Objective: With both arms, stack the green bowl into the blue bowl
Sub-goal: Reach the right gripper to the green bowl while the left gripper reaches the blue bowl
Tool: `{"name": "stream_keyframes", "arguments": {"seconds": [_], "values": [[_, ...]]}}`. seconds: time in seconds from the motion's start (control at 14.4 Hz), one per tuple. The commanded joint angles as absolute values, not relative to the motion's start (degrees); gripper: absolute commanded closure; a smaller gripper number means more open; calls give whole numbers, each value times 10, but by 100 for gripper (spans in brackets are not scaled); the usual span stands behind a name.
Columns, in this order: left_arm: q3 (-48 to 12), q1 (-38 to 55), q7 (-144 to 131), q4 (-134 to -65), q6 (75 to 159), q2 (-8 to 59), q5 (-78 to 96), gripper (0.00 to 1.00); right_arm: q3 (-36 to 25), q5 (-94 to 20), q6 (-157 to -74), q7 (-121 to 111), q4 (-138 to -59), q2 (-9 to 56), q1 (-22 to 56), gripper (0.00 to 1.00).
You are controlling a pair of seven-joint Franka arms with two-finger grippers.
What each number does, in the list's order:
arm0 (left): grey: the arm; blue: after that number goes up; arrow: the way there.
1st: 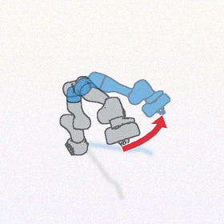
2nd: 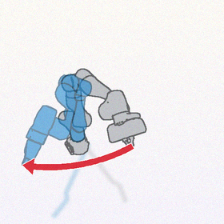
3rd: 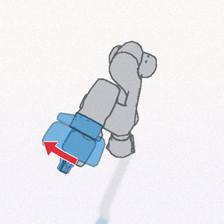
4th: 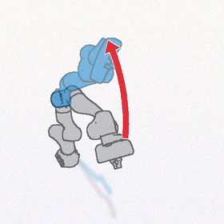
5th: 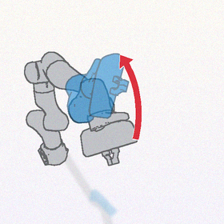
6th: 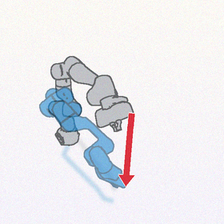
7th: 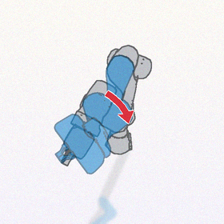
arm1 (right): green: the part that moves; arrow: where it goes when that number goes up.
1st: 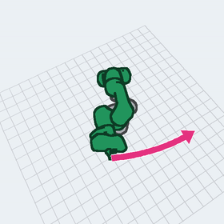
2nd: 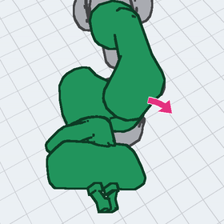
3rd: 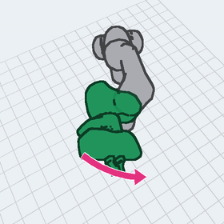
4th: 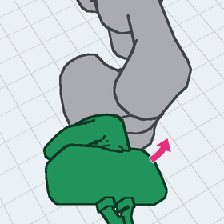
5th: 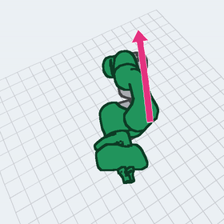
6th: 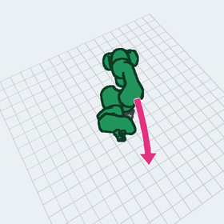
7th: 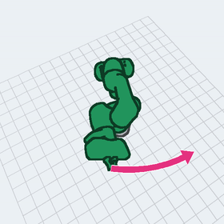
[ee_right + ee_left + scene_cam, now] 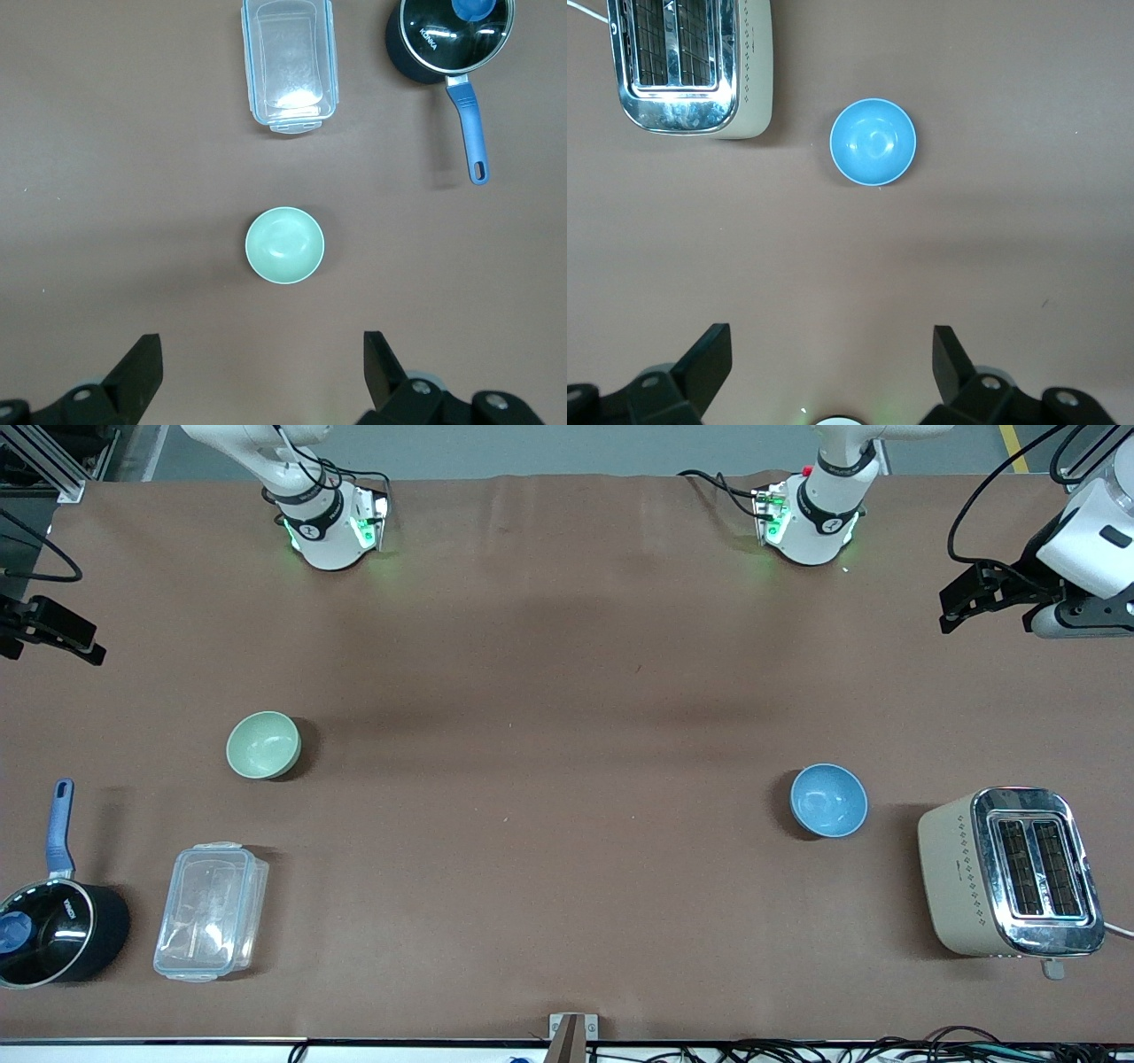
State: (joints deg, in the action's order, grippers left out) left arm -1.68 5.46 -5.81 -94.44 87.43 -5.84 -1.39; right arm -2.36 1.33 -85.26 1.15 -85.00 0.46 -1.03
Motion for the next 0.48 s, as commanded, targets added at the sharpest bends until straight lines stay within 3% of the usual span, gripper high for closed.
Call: {"name": "stream_keyframes", "arguments": {"seconds": [0.0, 0.42], "values": [[-13, 54, -47, -928, 862, -53, -4, 0, -25, 11, -855, 6, -861, -8, -12, 0], [-10, 40, -42, -891, 862, 46, -8, 0, -25, 11, -853, 4, -859, 3, -11, 0]]}}
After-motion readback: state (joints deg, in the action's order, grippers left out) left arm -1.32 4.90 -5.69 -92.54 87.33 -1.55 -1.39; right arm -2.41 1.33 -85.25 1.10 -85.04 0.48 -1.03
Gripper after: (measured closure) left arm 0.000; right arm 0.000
